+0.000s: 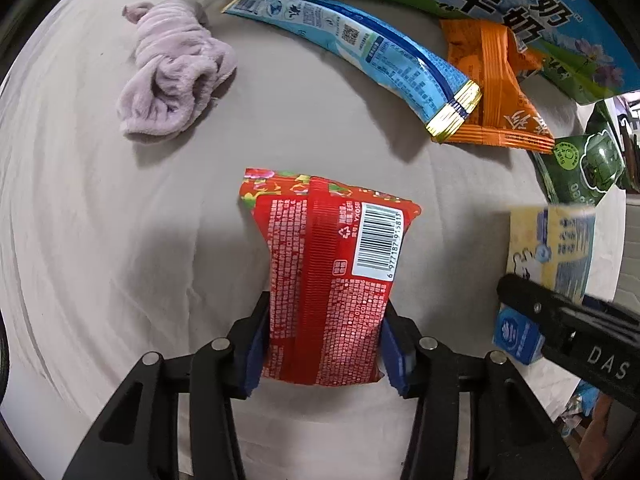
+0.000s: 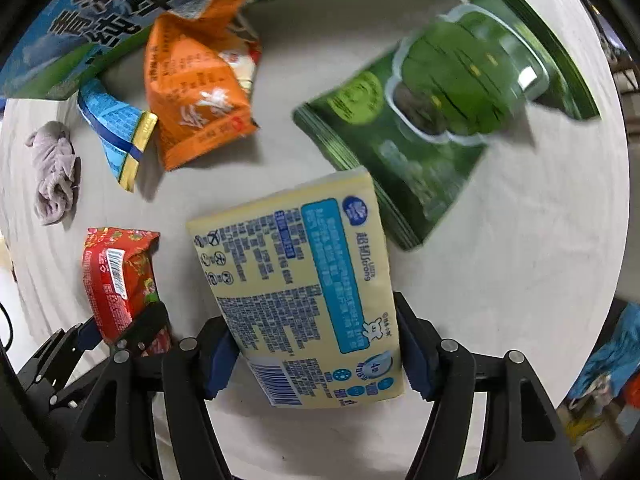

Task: Organize soft objects
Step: 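Grasp the red snack packet with the left gripper while the right grasps the yellow carton pack, then carry both packets over the box and open both grippers to drop them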

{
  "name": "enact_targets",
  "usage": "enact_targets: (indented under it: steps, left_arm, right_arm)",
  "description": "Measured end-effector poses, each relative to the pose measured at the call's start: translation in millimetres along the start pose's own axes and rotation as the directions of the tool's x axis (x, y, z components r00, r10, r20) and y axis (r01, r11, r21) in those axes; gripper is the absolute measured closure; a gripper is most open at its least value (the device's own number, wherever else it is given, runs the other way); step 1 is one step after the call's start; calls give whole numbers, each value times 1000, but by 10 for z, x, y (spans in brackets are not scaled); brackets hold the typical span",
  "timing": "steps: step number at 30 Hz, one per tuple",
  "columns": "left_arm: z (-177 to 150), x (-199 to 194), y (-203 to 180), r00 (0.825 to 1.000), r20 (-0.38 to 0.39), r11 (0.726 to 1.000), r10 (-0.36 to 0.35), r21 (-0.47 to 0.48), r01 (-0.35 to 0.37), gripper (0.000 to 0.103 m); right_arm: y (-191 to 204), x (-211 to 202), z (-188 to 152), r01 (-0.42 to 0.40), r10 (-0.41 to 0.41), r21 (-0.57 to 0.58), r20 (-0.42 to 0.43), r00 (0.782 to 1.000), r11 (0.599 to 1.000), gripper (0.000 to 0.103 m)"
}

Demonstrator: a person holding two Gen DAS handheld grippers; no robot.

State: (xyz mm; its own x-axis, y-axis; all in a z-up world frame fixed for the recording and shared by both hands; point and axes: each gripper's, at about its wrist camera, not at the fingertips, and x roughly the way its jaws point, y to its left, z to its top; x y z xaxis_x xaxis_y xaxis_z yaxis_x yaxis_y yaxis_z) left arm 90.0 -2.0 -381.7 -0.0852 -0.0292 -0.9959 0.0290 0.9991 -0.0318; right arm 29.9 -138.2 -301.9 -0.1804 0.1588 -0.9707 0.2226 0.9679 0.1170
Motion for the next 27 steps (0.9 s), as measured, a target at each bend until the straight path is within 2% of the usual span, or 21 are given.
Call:
enact_targets:
  steps: [3,4,8,13,16,21,25,27]
  left_arm:
    - [-129,-141,47,1000,8,1000,-1,7,1,58]
    - [-173,-198,50,1000,12,1000,-2,8,2,58]
    - [-310,-517,14,999,39,1000,-13,6,13,59]
    - [-427,-1168,-56,990,119,997,-76,5,76,59]
    - [-397,-1710,-105,976,182,993,-119,17,117,59]
    - [183,-2290,-170,946,248,978,-208,58,200,58]
    - [782,-2449,-229,931,263,968,-251,75,240,58]
    - [1211,-2270,-268,931,267,969,-249,80,236,58]
  right_arm:
    - [-88,78,-111,-18,18,12,-2,1000,1000,33]
    - [-106,172,-55,-27,27,20,3,1000,999,34]
    - [-189,102,-136,-63,63,24,13,998,998,34]
    - [-481,-252,-72,-129,128,0,67,989,992,34]
    - [-615,-448,-73,-162,164,-22,117,979,986,34]
    - [-615,-1130,156,-206,216,-69,211,953,976,34]
    - [-581,-1515,558,-227,246,-97,272,930,969,34]
    - [-555,-1563,795,-214,235,-100,302,924,972,34]
